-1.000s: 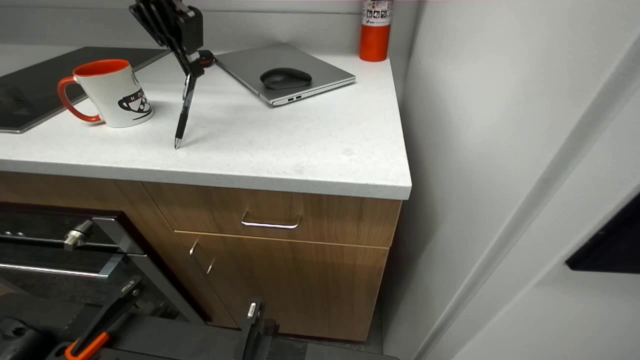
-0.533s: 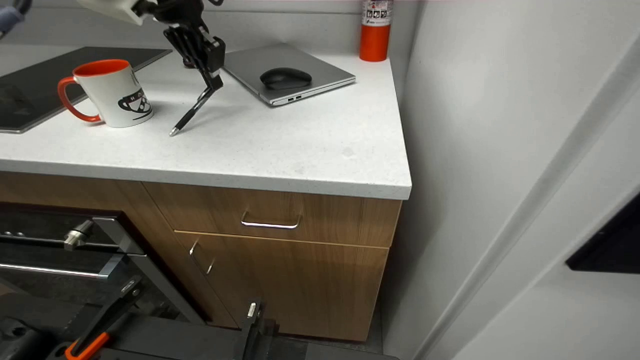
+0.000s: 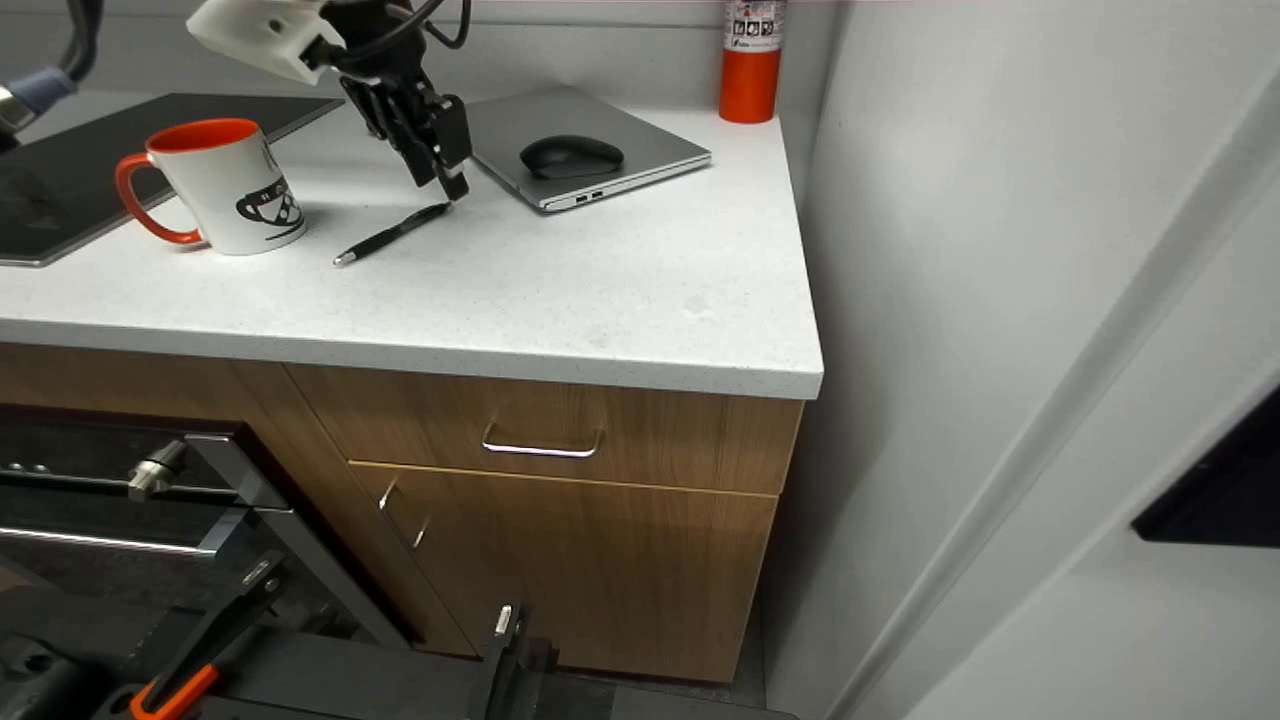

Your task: Remove the pen from the white mug and place it on the countertop

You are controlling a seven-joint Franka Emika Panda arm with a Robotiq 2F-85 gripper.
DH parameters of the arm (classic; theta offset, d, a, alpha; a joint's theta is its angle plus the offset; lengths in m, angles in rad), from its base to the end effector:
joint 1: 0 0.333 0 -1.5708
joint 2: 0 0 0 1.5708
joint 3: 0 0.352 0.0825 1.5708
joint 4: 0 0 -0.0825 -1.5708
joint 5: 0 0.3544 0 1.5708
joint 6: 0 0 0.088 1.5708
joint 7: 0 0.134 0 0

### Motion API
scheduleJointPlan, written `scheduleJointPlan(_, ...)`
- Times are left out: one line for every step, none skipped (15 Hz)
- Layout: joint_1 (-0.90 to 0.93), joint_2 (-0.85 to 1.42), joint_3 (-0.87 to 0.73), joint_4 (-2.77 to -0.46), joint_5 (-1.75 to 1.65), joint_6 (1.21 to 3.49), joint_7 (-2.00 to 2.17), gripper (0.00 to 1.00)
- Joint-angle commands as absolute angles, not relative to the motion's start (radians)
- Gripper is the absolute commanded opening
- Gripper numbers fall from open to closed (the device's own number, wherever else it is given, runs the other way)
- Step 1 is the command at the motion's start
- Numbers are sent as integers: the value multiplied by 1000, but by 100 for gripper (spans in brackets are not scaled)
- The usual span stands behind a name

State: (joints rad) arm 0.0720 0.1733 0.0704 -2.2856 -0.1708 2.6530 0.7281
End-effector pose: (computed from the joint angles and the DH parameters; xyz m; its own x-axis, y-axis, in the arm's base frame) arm 0.5358 0.0788 0.3282 0.8815 -0.4263 0.2030 -0.4248 -0.9037 -0.0533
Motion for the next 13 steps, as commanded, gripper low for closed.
scheduleJointPlan(104, 160, 33, -2293, -164, 2689, 747, 77)
scheduleJointPlan(104, 156, 31, -2295, -161, 2688, 745, 87)
scheduleJointPlan(103, 153, 30, -2297, -156, 2687, 744, 94)
scheduleJointPlan(102, 152, 31, -2297, -149, 2686, 738, 100)
scheduleJointPlan(101, 151, 33, -2297, -140, 2686, 732, 100)
scheduleJointPlan(98, 150, 38, -2298, -124, 2690, 720, 100)
scheduleJointPlan(94, 149, 47, -2300, -95, 2697, 696, 100)
scheduleJointPlan(101, 165, 32, -2285, -134, 2658, 714, 100)
scheduleJointPlan(101, 165, 33, -2285, -121, 2663, 708, 100)
scheduleJointPlan(102, 165, 34, -2285, -114, 2666, 705, 100)
scheduleJointPlan(103, 165, 34, -2285, -113, 2668, 705, 100)
scheduleJointPlan(103, 165, 34, -2285, -112, 2668, 705, 100)
scheduleJointPlan(103, 165, 34, -2285, -112, 2668, 705, 100)
